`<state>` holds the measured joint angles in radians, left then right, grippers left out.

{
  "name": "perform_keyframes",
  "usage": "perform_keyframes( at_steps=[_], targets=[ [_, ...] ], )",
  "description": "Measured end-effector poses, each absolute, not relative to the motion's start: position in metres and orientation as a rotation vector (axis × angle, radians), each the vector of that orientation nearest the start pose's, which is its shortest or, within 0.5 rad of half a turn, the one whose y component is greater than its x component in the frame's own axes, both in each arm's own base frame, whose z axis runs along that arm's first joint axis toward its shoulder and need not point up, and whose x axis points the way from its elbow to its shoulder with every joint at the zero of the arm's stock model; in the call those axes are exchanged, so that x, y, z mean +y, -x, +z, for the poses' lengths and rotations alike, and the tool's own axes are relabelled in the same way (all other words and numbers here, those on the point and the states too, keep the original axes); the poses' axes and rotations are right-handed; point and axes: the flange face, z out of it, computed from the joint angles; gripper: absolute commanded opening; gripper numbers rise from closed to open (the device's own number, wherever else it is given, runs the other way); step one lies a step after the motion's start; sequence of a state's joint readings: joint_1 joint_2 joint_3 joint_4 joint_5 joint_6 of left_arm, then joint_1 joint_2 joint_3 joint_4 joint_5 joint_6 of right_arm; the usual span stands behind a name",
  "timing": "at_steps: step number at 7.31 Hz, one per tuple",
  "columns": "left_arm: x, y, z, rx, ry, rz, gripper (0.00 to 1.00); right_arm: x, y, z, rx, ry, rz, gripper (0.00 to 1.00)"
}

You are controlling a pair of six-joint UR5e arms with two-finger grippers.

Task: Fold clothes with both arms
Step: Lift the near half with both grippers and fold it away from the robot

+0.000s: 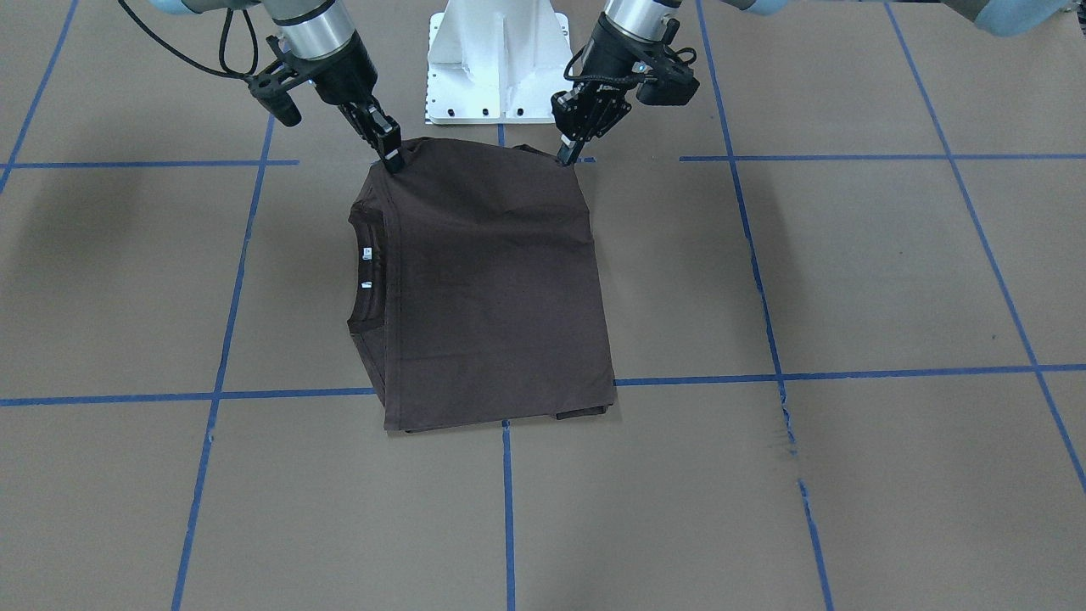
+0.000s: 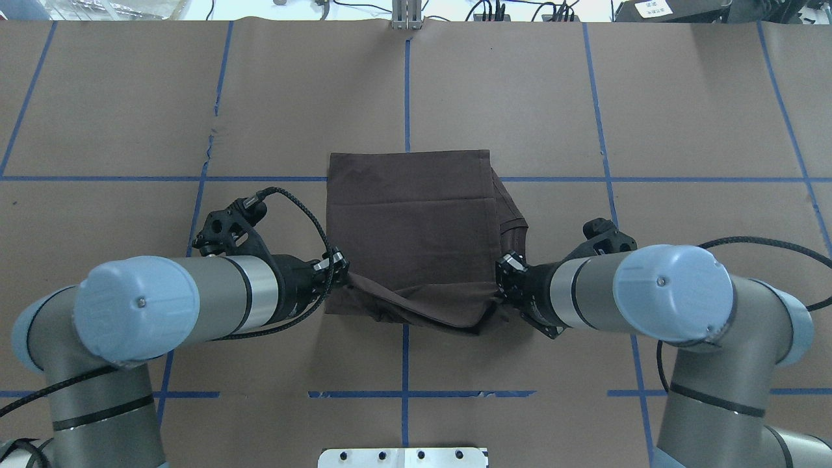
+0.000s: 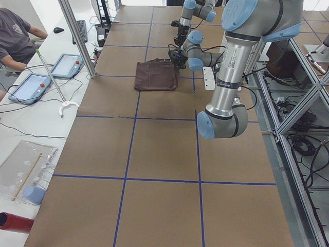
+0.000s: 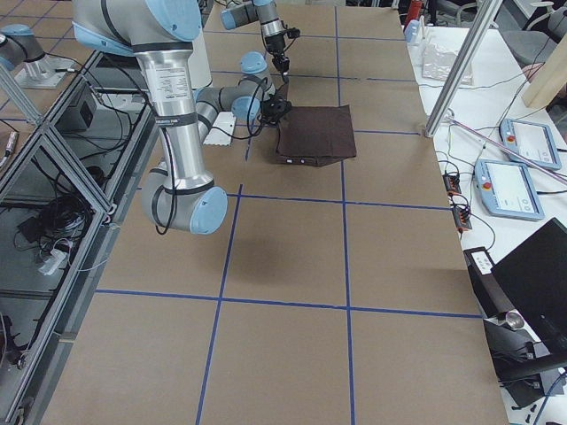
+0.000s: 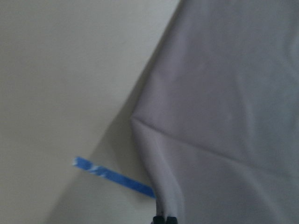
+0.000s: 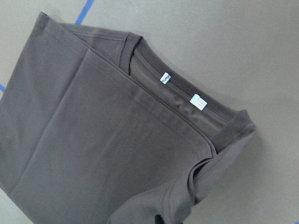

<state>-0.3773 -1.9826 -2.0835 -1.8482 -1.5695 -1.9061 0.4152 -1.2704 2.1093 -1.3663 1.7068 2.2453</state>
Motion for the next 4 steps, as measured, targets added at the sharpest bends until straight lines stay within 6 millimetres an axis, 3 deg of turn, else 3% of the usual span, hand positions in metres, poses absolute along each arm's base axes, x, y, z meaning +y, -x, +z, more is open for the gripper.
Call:
perform_keyframes(
  at_steps=[2, 4],
  targets=[
    [-0.358, -0.453, 0.183, 1.2, -0.079, -0.647, 0.0, -0.374, 0.437, 0.233, -1.051, 0.272, 0.96, 0.0],
    [-0.395, -0.457, 0.188, 1.167, -0.136, -0.661, 0.0, -0.406, 0.442, 0.234, -1.04, 0.244, 0.975, 0.0]
  ],
)
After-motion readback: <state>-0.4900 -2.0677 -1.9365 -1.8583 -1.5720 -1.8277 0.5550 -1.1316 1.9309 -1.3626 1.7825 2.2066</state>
